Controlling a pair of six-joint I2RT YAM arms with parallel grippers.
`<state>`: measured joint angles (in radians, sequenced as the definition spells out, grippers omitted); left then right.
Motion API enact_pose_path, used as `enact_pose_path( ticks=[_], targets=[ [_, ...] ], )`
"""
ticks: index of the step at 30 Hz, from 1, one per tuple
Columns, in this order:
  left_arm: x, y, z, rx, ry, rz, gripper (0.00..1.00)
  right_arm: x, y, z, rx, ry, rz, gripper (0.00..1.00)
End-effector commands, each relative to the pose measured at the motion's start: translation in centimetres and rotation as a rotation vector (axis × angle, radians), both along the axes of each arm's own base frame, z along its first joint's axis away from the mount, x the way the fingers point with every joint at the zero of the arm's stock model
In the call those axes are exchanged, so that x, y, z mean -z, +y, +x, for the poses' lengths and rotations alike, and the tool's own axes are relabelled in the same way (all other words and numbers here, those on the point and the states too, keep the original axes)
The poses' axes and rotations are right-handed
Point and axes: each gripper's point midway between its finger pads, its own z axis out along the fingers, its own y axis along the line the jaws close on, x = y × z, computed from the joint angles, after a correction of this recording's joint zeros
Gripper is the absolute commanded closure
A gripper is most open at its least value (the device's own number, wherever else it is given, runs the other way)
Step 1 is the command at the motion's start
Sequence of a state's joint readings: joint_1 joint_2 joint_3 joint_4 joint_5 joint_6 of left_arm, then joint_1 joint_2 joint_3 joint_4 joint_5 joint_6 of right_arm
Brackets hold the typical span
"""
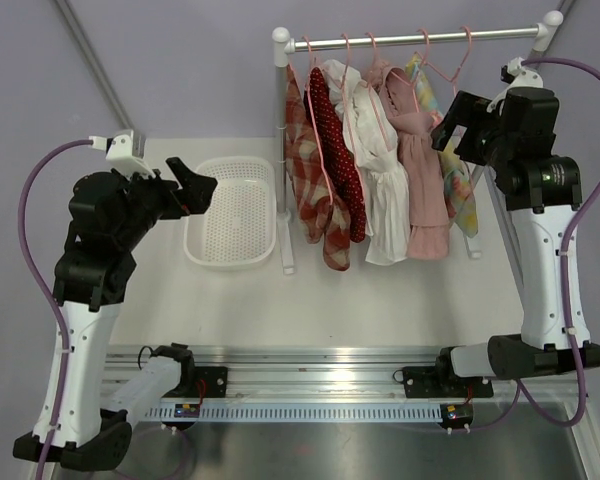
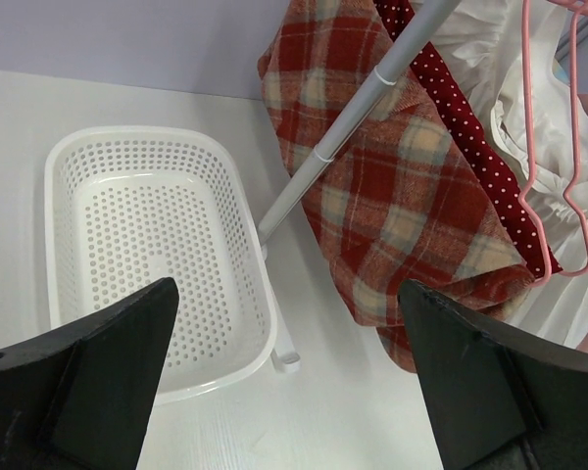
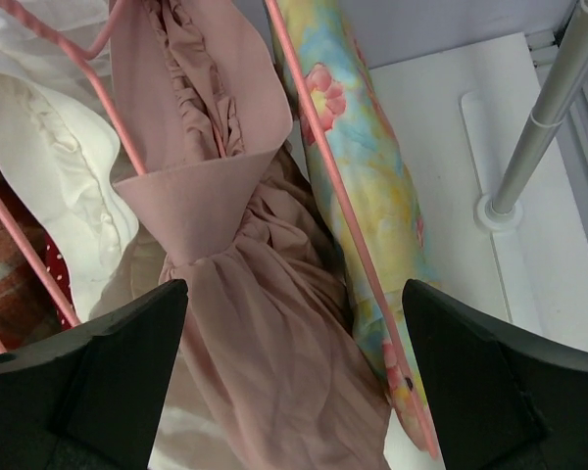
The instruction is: Remove the skirt from the hanger
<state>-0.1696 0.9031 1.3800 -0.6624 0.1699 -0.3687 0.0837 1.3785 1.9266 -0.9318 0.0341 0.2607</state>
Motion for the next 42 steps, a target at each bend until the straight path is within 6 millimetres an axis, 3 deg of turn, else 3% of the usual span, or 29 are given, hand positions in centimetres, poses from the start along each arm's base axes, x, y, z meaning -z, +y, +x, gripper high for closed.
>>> enact_pose_path(
  ticks=[1, 5, 11, 14, 18, 21, 22, 24, 25, 29, 38, 42],
  targets=[
    [-1.8, 0.4, -1.0, -0.012, -0.069, 0.015, 0.01, -2.3, 0.5, 1.6, -0.030, -0.128, -0.013, 0.01],
    [-0.5, 0.5, -1.3, -0.007, -0.056, 0.030, 0.01, -2.3, 0.5, 4.2, -0.018, -0.168, -0.024, 0.01],
    [0.6, 0.2, -1.7, 0.019, -0.039, 0.045, 0.01, -3.3, -1.9, 6.6, 0.093, -0.232, -0.115, 0.01],
    [1.3, 0.1, -1.6, 0.026, -0.028, 0.049, 0.01, -3.3, -2.4, 7.8, 0.123, -0.242, -0.134, 0.09],
    [2.0, 0.1, -1.7, 0.029, -0.020, 0.050, 0.01, -0.9, -2.0, 9.9, 0.121, -0.189, -0.108, 0.31],
    [2.4, 0.2, -1.9, 0.022, -0.017, 0.046, 0.01, 0.6, -1.8, 10.6, 0.122, -0.150, -0.096, 0.54],
    [2.5, 0.2, -1.9, 0.021, -0.016, 0.044, 0.01, 0.9, -1.8, 10.5, 0.122, -0.144, -0.093, 0.74],
    [2.9, 0.1, -2.1, 0.027, -0.008, 0.038, 0.01, 0.9, -1.7, 10.4, 0.123, -0.149, -0.085, 0.93],
    [2.9, 0.1, -2.3, 0.028, -0.009, 0.036, 0.01, 0.6, -1.7, 10.2, 0.121, -0.157, -0.081, 1.00],
    [2.8, -0.5, -2.7, 0.062, -0.008, 0.027, 0.01, -1.2, -1.9, 9.1, 0.126, -0.209, -0.079, 1.00],
    [0.7, -0.7, -2.6, 0.035, -0.020, 0.060, 0.01, -8.5, -1.6, 6.2, 0.100, -0.395, -0.058, 1.00],
    [0.8, -1.5, -2.6, 0.051, -0.005, 0.050, 0.01, -11.4, -1.3, 5.5, 0.085, -0.453, -0.045, 1.00]
  ],
)
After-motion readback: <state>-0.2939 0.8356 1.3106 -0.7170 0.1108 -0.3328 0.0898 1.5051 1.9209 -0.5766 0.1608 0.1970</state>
